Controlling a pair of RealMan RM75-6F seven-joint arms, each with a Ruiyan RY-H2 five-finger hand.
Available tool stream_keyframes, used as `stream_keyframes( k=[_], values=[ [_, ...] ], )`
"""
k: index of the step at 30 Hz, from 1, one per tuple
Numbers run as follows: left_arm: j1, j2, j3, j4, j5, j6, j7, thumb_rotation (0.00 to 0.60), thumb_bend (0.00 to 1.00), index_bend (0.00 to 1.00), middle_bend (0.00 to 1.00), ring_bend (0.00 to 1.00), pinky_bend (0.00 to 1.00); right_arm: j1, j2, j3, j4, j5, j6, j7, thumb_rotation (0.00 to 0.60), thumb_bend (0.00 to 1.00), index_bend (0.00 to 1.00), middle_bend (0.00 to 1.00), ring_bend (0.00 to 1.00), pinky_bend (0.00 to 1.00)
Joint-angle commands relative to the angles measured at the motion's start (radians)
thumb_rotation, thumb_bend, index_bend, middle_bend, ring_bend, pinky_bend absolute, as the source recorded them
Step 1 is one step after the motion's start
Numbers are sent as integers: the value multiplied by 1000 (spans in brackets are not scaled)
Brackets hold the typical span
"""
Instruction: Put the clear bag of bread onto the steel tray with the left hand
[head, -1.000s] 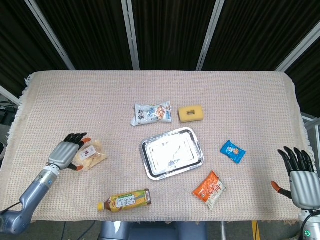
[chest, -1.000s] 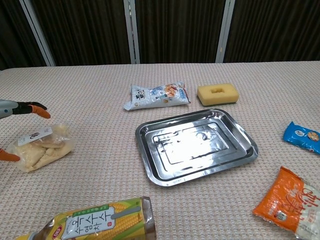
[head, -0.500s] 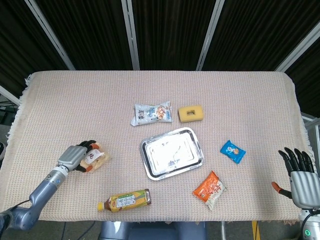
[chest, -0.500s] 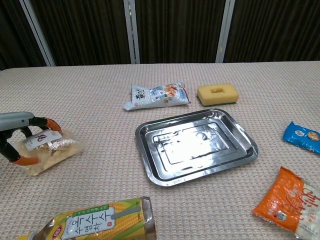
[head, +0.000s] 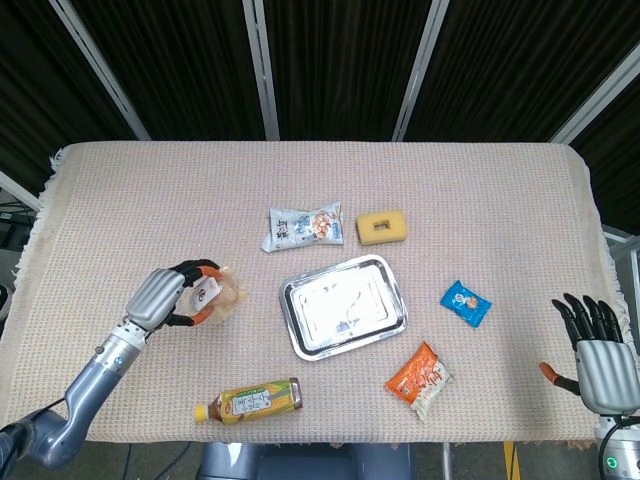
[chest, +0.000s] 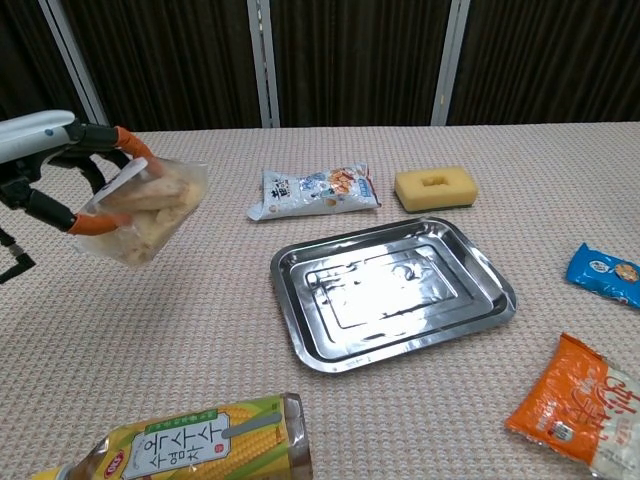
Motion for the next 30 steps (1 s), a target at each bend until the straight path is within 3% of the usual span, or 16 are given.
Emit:
stream_keyframes(
  k=[1, 7, 12, 14, 18, 20, 22, 26, 30],
  values=[
    [-63, -1, -40, -45, -19, -54, 66, 600, 372, 494, 221, 230, 424, 2, 4, 0, -6, -11, 7, -5, 600, 69, 122, 73, 0, 56],
    [-171, -52, -83, -67, -89, -170, 194, 600, 372, 494, 221, 230, 420, 1, 18, -2, -21, -19, 12, -25, 600, 68, 122, 73, 0, 56],
    [-257, -156, -126, -35, -202, -239, 282, 600, 371, 488, 220, 230, 416, -2, 29, -6, -42, -31, 20, -45, 600, 69, 122, 73, 0, 56],
    [-284, -199, -137, -14, -240, -247, 316, 600, 372, 465, 215, 227, 370, -1, 31, -7, -49, -34, 21, -52, 600, 69, 122, 73, 0, 56],
    [-329, -260, -146, 9, -305, -272, 371, 600, 302, 317, 115, 138, 165, -2, 32, -9, -58, -35, 20, -61, 600, 68, 122, 73, 0, 55],
    [-347, -282, -149, 13, -328, -279, 387, 600, 152, 141, 19, 28, 37, -2, 32, -10, -60, -35, 19, -64, 600, 69, 122, 73, 0, 56],
    [-361, -301, -147, 17, -349, -287, 403, 594, 64, 26, 0, 0, 0, -1, 33, -9, -63, -34, 18, -67, 600, 69, 122, 73, 0, 55],
    [-368, -311, -134, 4, -352, -254, 451, 559, 34, 0, 0, 0, 0, -3, 33, -10, -65, -34, 20, -70, 600, 68, 122, 73, 0, 56],
    [-320, -273, -103, -49, -305, -141, 501, 559, 45, 0, 0, 0, 0, -3, 32, -9, -63, -31, 19, -67, 600, 68, 122, 73, 0, 55]
  ],
)
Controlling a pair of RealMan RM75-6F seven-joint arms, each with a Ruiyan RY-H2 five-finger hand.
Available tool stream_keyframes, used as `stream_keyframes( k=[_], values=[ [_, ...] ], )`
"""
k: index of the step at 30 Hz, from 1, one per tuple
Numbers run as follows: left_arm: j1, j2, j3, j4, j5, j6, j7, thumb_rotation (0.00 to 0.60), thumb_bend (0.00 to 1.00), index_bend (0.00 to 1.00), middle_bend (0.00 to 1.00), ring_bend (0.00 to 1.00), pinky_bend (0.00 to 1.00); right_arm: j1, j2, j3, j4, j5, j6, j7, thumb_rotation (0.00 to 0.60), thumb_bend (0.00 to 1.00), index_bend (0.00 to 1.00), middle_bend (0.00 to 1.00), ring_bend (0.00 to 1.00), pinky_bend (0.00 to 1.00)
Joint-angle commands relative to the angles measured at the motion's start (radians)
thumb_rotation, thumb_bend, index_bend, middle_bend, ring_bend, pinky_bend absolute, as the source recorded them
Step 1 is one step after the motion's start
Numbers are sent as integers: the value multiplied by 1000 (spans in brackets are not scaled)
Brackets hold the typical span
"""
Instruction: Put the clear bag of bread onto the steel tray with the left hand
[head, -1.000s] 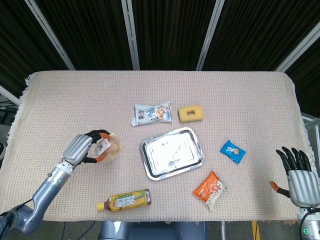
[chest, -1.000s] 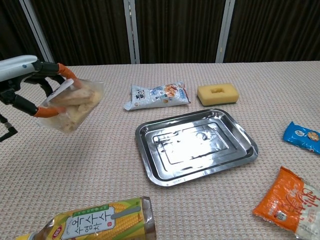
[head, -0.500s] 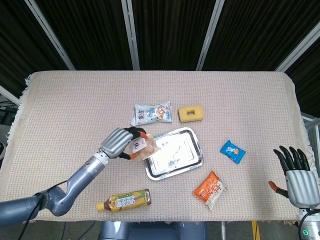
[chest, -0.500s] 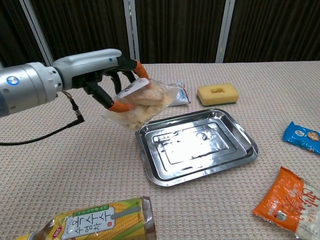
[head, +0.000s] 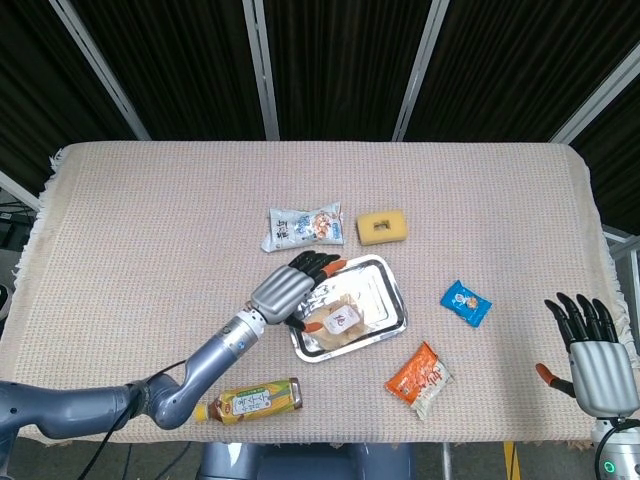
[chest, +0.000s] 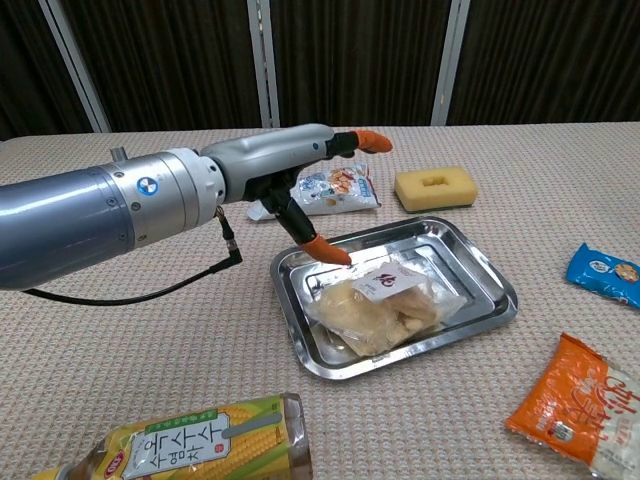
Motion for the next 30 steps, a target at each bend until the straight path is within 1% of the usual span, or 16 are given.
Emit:
stream_keyframes(
  k=[1, 3, 5, 6, 8, 9, 11, 13, 15, 17, 20, 23, 26, 30],
  values=[
    [49, 44, 35, -56, 41, 103, 53, 559, 68, 0, 0, 0, 0, 3, -2, 1, 2, 2, -5, 3, 600, 69, 122, 73, 0, 55],
    [91, 99, 62, -109, 45, 151, 80, 559, 116, 4, 0, 0, 0, 7, -3, 2, 4, 2, -12, 4, 600, 68, 122, 73, 0, 55],
    [137, 174, 97, -175, 46, 194, 117, 561, 136, 55, 0, 0, 0, 11, -6, 4, 6, 2, -16, 6, 600, 68, 121, 73, 0, 56],
    [169, 217, 115, -212, 55, 231, 130, 560, 144, 88, 0, 0, 0, 13, -6, 5, 7, 3, -17, 7, 600, 68, 121, 73, 0, 56],
    [216, 261, 139, -248, 81, 297, 131, 560, 161, 139, 0, 0, 0, 16, -6, 8, 11, 7, -22, 9, 600, 69, 122, 73, 0, 56],
    [255, 287, 156, -264, 102, 350, 122, 560, 162, 149, 0, 0, 0, 19, -8, 10, 14, 11, -27, 11, 600, 68, 122, 73, 0, 56],
    [314, 326, 185, -281, 136, 425, 91, 562, 166, 167, 0, 0, 0, 26, -10, 13, 17, 14, -36, 13, 600, 68, 122, 73, 0, 56],
    [367, 364, 213, -287, 167, 487, 61, 561, 166, 174, 0, 0, 0, 33, -14, 15, 20, 11, -42, 15, 600, 68, 122, 73, 0, 56],
    [404, 388, 232, -284, 191, 533, 42, 561, 165, 182, 0, 0, 0, 38, -20, 17, 23, 3, -41, 17, 600, 68, 122, 73, 0, 56],
    [460, 413, 255, -258, 226, 611, 31, 562, 166, 190, 0, 0, 0, 43, -28, 21, 30, -3, -37, 13, 600, 68, 122, 72, 0, 56],
    [531, 435, 282, -222, 235, 691, 21, 562, 166, 193, 0, 0, 0, 44, -32, 26, 34, 4, -35, 6, 600, 68, 121, 53, 0, 55],
    [592, 459, 305, -204, 231, 745, -10, 558, 164, 201, 0, 0, 0, 41, -34, 32, 34, 21, -33, -3, 600, 68, 121, 37, 0, 56],
    [656, 483, 326, -197, 236, 802, -68, 561, 167, 209, 0, 0, 0, 42, -38, 38, 32, 35, -34, -9, 600, 68, 121, 25, 0, 55],
    [697, 488, 348, -176, 255, 832, -86, 560, 164, 214, 0, 0, 0, 47, -46, 41, 34, 41, -42, -14, 600, 68, 121, 14, 0, 55]
  ],
)
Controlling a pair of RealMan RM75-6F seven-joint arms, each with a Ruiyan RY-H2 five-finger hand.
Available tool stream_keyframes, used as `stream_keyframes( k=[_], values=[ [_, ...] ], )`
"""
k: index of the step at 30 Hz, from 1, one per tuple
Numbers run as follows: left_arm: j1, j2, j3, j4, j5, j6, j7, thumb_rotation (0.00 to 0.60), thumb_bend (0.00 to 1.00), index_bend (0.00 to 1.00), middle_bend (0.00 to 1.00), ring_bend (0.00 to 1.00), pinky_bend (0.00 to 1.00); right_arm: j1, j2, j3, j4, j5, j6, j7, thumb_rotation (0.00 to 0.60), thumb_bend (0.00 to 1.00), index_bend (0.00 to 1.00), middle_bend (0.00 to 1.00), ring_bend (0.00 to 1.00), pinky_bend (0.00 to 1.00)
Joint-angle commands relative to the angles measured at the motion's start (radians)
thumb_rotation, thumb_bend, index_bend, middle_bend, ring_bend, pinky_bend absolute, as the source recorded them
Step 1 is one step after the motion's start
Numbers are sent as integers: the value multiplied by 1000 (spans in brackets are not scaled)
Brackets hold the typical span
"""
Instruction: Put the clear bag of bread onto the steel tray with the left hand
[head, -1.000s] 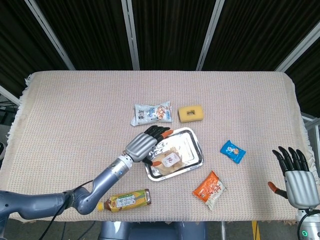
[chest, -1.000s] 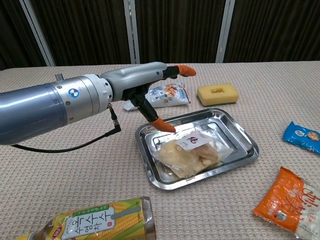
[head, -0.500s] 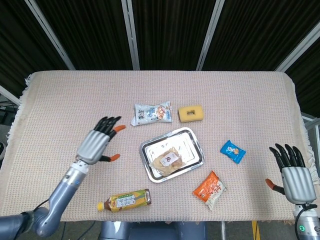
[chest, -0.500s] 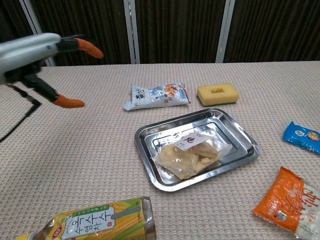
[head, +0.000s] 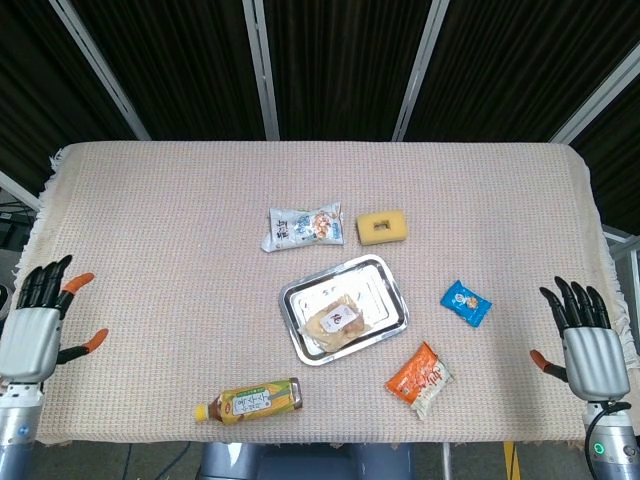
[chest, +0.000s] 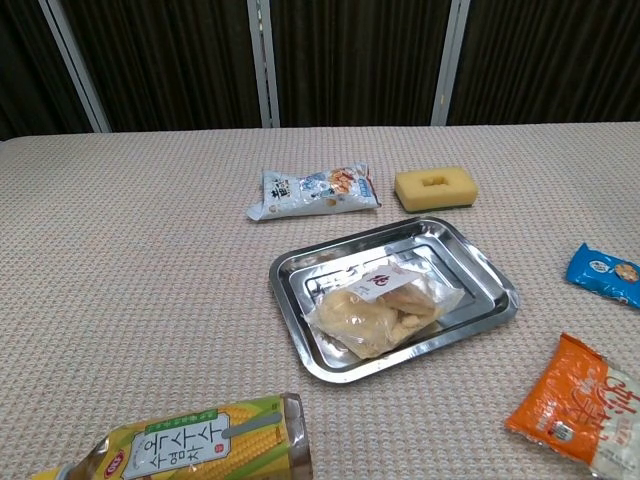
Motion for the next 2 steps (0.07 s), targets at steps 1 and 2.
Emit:
stream_keyframes(
  k=[1, 2],
  values=[
    [31, 10, 26, 22, 23, 16, -15, 558, 164, 213, 0, 0, 0, 6, -4, 2, 0, 3, -7, -5, 600, 69, 121, 13, 0, 56],
    [36, 12, 31, 24, 29, 11, -19, 558, 165, 212, 0, 0, 0, 9, -5, 3, -1, 1, -9, -8, 600, 69, 121, 13, 0, 55]
  ],
)
